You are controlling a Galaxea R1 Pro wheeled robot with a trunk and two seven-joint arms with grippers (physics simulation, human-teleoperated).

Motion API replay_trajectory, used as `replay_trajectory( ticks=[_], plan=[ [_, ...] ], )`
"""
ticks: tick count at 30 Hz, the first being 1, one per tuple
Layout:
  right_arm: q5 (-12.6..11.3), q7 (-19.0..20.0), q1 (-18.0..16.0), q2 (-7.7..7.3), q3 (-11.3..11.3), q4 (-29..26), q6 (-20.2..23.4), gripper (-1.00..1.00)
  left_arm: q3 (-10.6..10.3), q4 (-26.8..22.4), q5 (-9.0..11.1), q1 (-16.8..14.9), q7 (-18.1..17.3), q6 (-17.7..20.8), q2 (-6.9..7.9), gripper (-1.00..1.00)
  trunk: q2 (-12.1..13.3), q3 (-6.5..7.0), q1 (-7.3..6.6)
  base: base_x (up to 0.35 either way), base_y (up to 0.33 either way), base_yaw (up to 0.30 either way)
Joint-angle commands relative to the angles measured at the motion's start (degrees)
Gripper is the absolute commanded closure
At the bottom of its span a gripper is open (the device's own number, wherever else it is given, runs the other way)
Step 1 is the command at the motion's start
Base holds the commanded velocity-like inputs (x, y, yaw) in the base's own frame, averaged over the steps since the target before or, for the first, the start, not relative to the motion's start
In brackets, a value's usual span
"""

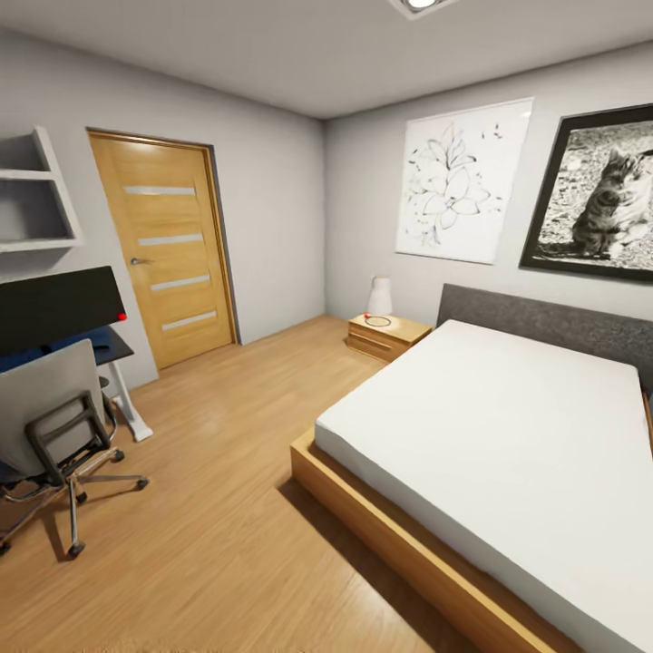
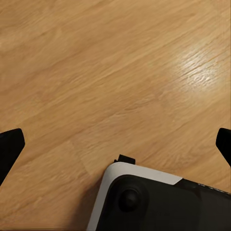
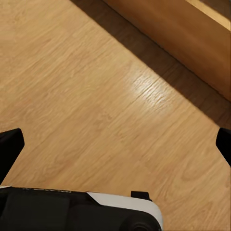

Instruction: In the bedroom, organize the workspace by keeping the computer under the desk, ensuring the monitor is on the desk, placing the keyboard on the desk next to the monitor, placing the mouse on the desk next to the keyboard, moving the folder from the swivel chair onto the desk next to the mouse, stacking the notebook on top of the folder with the pen on top of the notebook, and positioning the swivel chair next to the desk.

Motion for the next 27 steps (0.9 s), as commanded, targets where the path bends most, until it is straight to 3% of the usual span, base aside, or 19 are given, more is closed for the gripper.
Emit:
replay_trajectory(
  ticks=[1, 14, 27],
  plan=[
    [0.3, -0.1, 0.0, 0.01, 0.1, 0.2, -0.1, -1.0, -0.1, -0.1, 0.2, 0.0, 0.0, -0.1, 0.01, -1.0, -0.1, -0.15, 0.03, 0.0, 0.0, 0.265],
    [2.3, -0.5, 0.0, 0.15, 0.3, 0.4, 2.9, -1.0, 0.0, -0.1, 0.2, 0.0, 0.0, -0.1, 0.04, -1.0, -0.1, -0.56, 0.03, 0.0, 0.0, 0.265],
    [2.6, -0.5, 0.0, 0.14, 0.2, 0.7, 3.2, -1.0, 0.0, -0.1, 0.2, 0.0, 0.0, -0.1, 0.03, -1.0, -0.1, -0.96, 0.03, 0.0, 0.0, 0.265]
  ],
)
